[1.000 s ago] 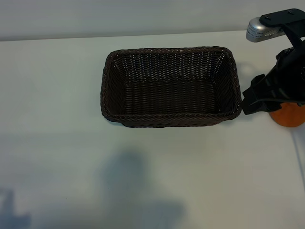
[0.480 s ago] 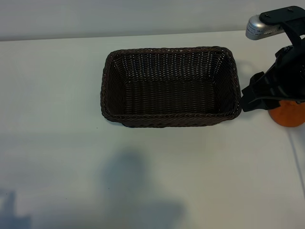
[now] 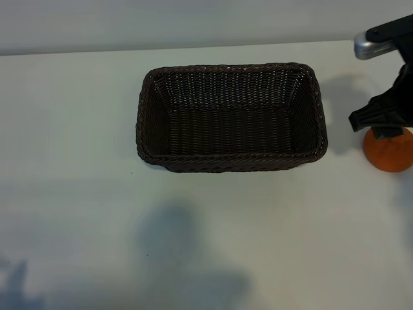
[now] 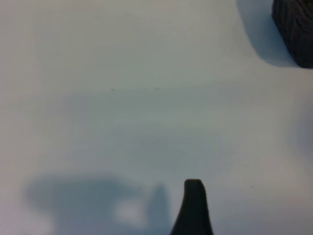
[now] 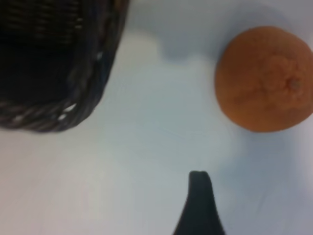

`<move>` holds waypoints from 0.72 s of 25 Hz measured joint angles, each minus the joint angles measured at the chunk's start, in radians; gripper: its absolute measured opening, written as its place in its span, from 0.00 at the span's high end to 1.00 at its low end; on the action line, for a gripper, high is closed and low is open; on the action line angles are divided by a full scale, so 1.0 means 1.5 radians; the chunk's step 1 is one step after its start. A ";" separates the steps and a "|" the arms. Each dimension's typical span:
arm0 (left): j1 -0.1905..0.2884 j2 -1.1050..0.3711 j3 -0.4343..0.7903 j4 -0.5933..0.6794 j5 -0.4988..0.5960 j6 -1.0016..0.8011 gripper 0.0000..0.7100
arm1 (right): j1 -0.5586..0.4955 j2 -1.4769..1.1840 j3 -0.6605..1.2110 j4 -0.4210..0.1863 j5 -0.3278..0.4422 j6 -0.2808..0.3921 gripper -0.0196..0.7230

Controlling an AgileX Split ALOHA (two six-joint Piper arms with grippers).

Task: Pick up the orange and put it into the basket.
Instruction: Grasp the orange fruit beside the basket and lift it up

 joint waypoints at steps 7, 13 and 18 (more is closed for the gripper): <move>-0.008 0.000 0.000 -0.005 0.000 0.000 0.17 | 0.000 0.057 -0.001 -0.021 -0.071 0.041 0.20; -0.008 0.000 0.002 -0.013 0.000 -0.015 0.17 | 0.000 0.069 -0.001 -0.042 -0.092 0.087 0.19; -0.008 0.000 0.002 -0.013 0.000 -0.017 0.17 | -0.004 0.081 -0.001 -0.043 -0.101 0.094 0.19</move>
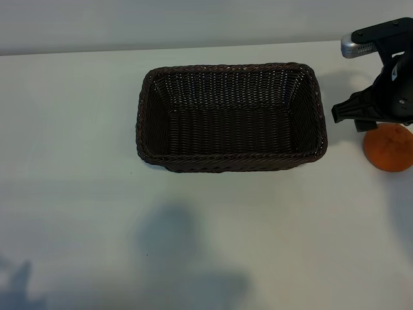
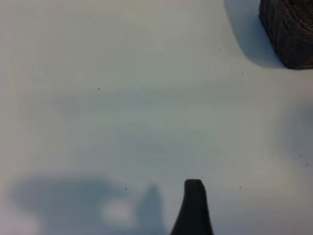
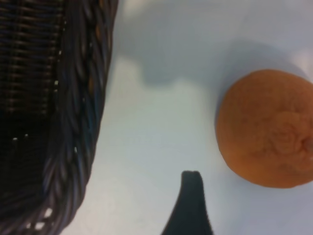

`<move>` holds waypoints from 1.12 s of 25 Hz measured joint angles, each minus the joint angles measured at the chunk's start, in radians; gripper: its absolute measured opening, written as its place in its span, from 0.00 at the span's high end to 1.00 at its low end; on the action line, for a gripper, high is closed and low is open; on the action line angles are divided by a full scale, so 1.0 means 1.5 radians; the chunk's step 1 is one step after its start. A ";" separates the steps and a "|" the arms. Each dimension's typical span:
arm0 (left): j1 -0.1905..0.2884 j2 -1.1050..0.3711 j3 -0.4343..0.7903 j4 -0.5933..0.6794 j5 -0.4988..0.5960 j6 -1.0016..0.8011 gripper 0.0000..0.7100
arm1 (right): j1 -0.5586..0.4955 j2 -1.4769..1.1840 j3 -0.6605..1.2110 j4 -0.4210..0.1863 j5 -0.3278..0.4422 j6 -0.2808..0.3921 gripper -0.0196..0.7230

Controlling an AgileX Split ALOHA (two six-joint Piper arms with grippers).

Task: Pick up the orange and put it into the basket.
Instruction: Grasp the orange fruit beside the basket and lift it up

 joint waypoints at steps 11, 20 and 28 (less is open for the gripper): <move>0.000 0.000 0.000 0.013 -0.001 -0.013 0.17 | -0.084 0.074 0.000 0.001 -0.027 0.010 0.19; 0.000 0.000 0.000 0.013 -0.001 -0.013 0.17 | -0.105 0.106 0.000 0.014 -0.079 0.012 0.19; 0.000 0.000 0.000 0.014 -0.001 -0.015 0.17 | -0.116 0.148 0.000 0.017 -0.107 0.028 0.19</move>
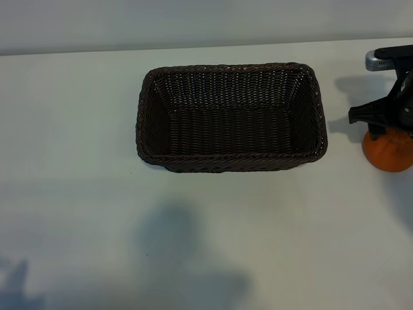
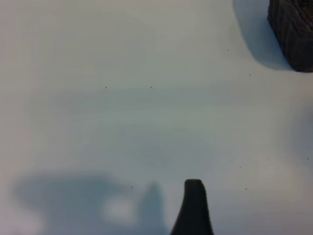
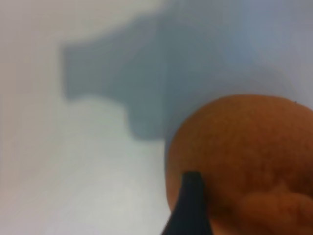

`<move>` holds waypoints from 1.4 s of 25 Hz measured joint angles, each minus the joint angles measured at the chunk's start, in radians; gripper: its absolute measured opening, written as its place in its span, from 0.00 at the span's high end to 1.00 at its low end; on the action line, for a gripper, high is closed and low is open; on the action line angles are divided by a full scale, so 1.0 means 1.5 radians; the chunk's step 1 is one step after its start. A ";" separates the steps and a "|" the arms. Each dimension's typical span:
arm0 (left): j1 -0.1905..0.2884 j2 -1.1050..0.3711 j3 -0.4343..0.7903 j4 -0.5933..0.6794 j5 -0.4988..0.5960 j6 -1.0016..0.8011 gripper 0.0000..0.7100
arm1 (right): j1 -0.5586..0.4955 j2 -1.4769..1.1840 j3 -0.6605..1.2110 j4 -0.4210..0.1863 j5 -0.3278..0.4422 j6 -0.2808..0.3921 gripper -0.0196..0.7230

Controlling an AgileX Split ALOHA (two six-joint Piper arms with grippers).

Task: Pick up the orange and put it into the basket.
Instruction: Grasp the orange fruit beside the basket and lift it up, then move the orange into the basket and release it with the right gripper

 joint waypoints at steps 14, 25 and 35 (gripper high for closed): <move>0.000 0.000 0.000 0.000 -0.001 0.000 0.17 | -0.002 0.008 -0.006 0.005 0.016 0.000 0.85; 0.000 0.000 0.000 0.000 -0.001 -0.003 0.17 | -0.002 -0.087 -0.126 0.024 0.195 -0.049 0.85; 0.000 0.000 0.000 0.000 -0.001 -0.002 0.17 | 0.000 -0.103 -0.230 0.069 0.259 -0.091 0.85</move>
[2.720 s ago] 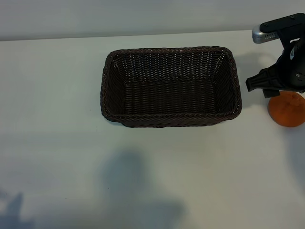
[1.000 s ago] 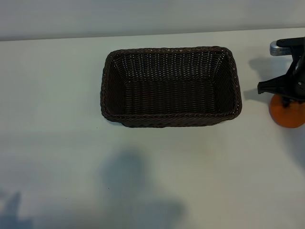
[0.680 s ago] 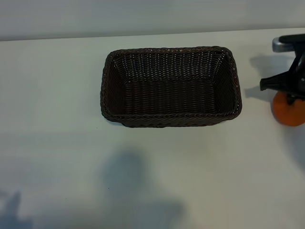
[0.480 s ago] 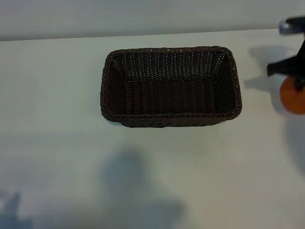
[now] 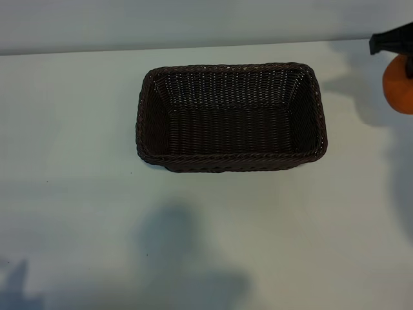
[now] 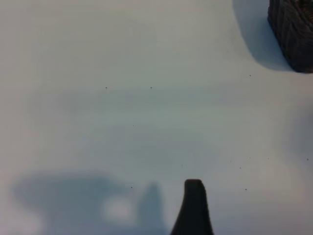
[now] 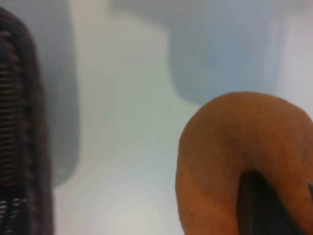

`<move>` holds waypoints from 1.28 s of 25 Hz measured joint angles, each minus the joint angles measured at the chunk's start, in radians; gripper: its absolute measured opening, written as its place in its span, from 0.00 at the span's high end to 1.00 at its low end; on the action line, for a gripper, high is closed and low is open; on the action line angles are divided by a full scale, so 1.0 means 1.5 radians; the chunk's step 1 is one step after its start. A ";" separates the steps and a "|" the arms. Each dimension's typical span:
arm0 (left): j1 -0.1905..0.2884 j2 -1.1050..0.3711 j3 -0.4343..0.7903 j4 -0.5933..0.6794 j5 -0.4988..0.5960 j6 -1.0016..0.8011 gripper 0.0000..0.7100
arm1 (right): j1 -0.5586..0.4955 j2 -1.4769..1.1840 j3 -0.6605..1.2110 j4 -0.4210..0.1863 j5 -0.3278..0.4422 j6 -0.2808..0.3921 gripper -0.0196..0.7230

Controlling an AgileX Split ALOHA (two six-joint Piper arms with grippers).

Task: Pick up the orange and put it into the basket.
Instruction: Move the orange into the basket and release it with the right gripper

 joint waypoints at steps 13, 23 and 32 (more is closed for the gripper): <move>0.000 0.000 0.000 0.000 0.000 0.000 0.17 | 0.227 0.002 -0.067 0.051 0.003 -0.010 0.85; 0.000 0.000 0.000 0.000 0.000 0.002 0.17 | 0.278 0.083 -0.120 0.065 -0.029 -0.016 0.85; 0.000 0.000 0.000 0.000 0.000 0.002 0.17 | 0.302 0.175 -0.148 0.068 -0.033 -0.044 0.85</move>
